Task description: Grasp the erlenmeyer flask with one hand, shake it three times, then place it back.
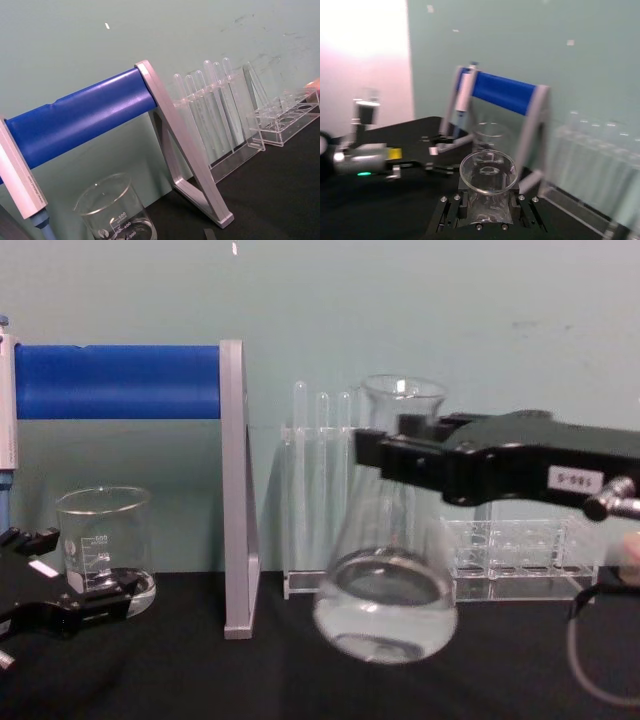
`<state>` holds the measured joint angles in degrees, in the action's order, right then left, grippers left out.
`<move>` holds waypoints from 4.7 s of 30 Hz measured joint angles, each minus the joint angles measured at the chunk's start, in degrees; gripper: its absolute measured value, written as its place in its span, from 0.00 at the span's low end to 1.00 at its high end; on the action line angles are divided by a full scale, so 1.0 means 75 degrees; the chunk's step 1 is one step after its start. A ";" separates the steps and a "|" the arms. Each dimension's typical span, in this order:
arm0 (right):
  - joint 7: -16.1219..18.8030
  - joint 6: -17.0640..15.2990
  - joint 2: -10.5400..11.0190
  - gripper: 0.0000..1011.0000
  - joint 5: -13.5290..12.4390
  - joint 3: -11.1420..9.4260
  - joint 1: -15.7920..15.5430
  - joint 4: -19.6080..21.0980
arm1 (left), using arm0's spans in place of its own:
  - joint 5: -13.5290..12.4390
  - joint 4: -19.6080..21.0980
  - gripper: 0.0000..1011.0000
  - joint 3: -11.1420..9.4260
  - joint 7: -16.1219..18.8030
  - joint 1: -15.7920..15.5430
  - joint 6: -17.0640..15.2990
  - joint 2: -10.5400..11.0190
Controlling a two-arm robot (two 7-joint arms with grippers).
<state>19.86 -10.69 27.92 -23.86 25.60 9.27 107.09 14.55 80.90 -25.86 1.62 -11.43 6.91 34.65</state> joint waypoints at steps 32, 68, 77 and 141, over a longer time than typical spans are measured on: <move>-0.0902 -0.0070 -0.0407 0.45 0.0625 -0.1820 0.0107 -0.1012 | 0.0000 0.0000 0.99 0.0000 0.0000 -0.0001 0.0000 0.0000; 0.0305 -0.0313 -0.0521 0.45 0.0301 0.0011 -0.0333 0.0367 | 0.0000 0.0000 0.99 0.0000 0.0000 0.0000 0.0000 0.0000; 0.0309 -0.0323 -0.0411 0.45 0.0216 0.0167 -0.0340 0.0458 | 0.0000 0.0000 0.99 0.0000 0.0000 0.0000 0.0000 0.0000; -0.0189 -0.0309 -0.0698 0.45 0.0319 -0.1333 -0.0215 -0.0160 | 0.0000 0.0000 0.99 0.0000 0.0000 0.0000 0.0000 0.0000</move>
<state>18.44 -13.00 22.68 -21.46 15.61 7.66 105.89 14.55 80.90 -25.86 1.62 -11.43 6.91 34.65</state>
